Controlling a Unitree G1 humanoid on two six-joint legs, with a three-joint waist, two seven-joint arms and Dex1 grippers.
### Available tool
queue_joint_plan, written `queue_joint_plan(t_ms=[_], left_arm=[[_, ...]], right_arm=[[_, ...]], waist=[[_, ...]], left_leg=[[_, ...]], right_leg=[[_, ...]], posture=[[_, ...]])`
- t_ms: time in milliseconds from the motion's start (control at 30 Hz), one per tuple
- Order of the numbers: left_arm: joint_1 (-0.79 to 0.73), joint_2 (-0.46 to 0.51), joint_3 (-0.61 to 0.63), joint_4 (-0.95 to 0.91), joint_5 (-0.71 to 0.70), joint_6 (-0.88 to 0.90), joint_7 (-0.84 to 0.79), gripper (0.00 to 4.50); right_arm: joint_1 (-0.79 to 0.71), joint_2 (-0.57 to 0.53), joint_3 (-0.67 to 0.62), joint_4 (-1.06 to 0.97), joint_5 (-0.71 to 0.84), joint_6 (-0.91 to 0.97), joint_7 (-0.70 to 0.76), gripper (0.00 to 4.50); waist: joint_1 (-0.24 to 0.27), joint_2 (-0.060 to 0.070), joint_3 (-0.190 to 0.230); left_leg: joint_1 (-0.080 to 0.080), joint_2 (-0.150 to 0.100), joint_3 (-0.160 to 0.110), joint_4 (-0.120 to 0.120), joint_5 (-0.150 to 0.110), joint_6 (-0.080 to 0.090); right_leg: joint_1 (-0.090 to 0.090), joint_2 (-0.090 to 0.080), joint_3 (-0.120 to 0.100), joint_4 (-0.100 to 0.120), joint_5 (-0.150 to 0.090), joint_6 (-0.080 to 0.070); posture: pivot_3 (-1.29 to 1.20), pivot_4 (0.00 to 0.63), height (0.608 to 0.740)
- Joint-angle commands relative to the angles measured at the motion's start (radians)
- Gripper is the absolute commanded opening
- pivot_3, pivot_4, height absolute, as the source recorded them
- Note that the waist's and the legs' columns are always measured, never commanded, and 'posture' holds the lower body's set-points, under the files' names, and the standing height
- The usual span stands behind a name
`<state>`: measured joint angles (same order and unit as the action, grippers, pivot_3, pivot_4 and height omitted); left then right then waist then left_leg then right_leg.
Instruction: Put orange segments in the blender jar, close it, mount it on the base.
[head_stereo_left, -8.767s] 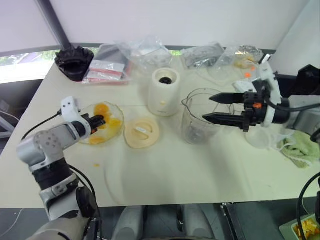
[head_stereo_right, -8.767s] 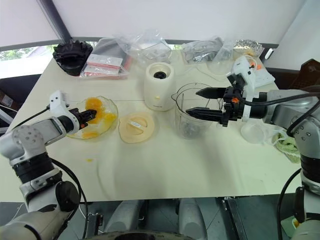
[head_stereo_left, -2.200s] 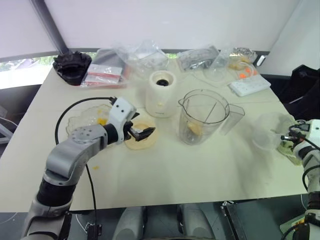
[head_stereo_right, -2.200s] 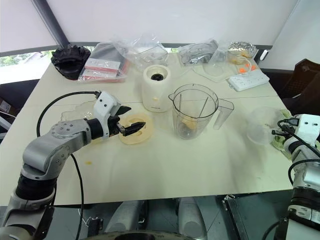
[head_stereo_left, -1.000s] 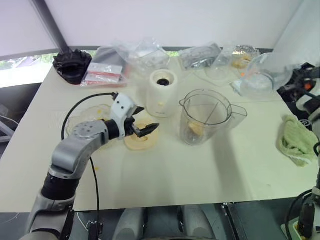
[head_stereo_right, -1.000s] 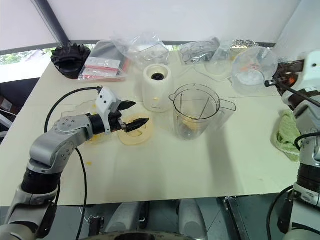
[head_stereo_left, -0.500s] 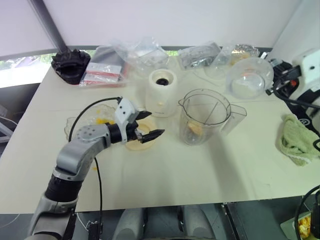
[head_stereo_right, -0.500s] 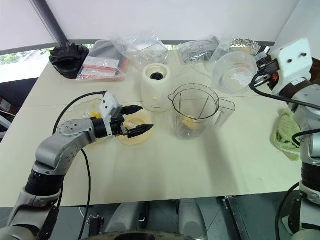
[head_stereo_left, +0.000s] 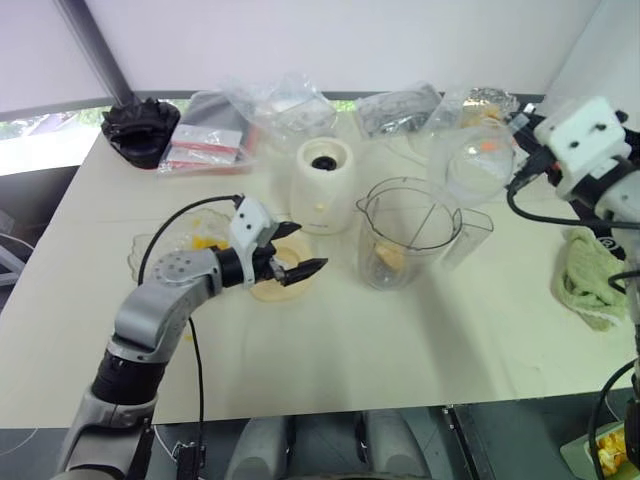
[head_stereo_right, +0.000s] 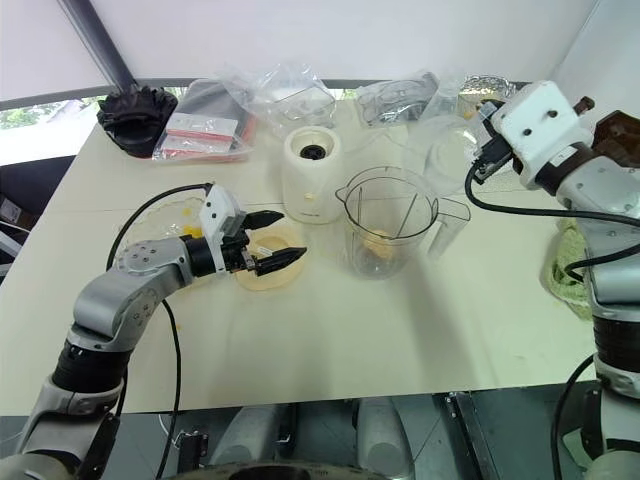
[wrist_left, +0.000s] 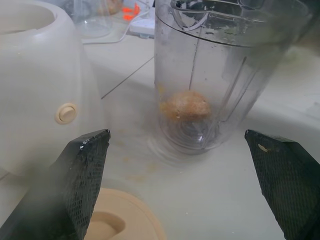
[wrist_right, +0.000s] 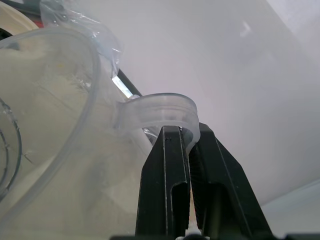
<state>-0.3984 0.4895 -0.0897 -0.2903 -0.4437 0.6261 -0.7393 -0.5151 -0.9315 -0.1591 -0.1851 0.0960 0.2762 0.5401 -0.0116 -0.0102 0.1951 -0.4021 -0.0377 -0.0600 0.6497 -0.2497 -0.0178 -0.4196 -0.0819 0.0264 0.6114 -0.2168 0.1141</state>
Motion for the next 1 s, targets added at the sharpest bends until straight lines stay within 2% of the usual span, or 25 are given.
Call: queue_joint_plan(t_ms=[33, 1000], left_arm=[[0.0, -0.002, 0.014, -0.019, 0.003, -0.022, 0.006, 4.5], [-0.005, -0.006, 0.006, -0.009, 0.013, -0.039, 0.016, 4.5]], right_arm=[[-0.044, -0.02, -0.01, -0.001, -0.034, -0.045, 0.013, 0.05], [-0.076, -0.033, 0.011, 0.091, -0.181, -0.248, 0.074, 0.05]], waist=[[0.0, 0.0, 0.0], [0.0, 0.0, 0.0]], left_leg=[[-0.001, 0.0, 0.0, 0.0, 0.0, 0.0], [-0.003, 0.0, 0.001, 0.001, 0.001, -0.001]], right_leg=[[-0.001, 0.0, 0.0, 0.0, 0.0, 0.0], [-0.004, 0.0, 0.0, 0.002, 0.001, 0.001]], posture=[[0.0, 0.15, 0.74], [0.0, 0.15, 0.74]])
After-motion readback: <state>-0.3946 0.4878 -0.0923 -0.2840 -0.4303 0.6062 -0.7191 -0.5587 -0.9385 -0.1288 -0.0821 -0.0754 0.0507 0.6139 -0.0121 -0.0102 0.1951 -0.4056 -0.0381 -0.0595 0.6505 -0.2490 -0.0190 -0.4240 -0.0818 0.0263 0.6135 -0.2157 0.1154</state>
